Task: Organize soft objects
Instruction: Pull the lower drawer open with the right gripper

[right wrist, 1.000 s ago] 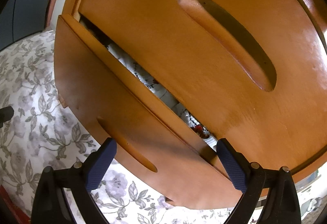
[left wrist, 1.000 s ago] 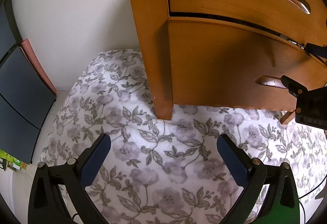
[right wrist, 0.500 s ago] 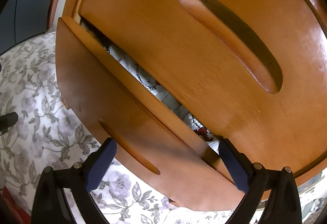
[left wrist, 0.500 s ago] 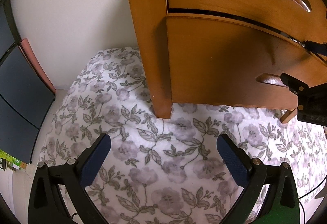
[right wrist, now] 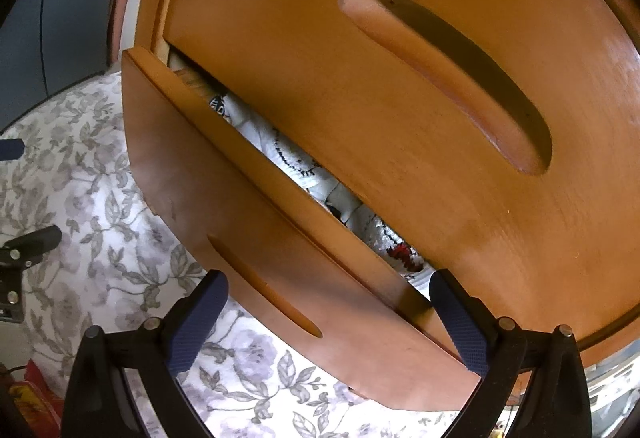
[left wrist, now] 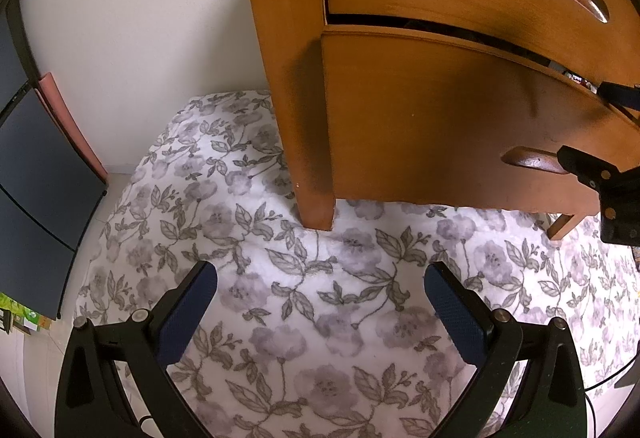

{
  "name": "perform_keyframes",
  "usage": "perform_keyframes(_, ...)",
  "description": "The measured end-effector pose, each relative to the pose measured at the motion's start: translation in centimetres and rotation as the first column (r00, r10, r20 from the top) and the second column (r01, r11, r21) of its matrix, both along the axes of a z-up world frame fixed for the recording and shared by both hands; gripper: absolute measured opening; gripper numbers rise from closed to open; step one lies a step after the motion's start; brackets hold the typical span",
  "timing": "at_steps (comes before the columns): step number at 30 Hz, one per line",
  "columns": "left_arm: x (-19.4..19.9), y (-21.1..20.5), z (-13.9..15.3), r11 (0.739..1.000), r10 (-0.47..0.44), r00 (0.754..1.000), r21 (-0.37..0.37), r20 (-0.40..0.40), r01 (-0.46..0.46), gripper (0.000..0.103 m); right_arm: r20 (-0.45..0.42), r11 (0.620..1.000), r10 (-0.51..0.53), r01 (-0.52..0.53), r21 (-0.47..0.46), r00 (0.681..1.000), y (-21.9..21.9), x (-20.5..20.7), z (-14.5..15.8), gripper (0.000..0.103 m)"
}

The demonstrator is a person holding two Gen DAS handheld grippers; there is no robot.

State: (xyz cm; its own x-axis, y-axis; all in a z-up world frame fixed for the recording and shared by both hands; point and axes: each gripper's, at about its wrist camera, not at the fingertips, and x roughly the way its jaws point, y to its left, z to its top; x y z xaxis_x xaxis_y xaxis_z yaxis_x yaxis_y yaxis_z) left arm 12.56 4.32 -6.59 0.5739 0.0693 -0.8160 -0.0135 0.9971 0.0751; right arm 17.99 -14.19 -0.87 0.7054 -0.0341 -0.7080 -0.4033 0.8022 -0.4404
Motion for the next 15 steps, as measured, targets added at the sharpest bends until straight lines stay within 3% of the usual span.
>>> perform_keyframes(15, -1.5, 0.7, 2.5, 1.0, -0.011, 1.0, -0.027, 0.008, 0.011, 0.103, -0.027, 1.0, 0.022, -0.021, 0.013, 0.999, 0.1, -4.2, 0.6, 0.102)
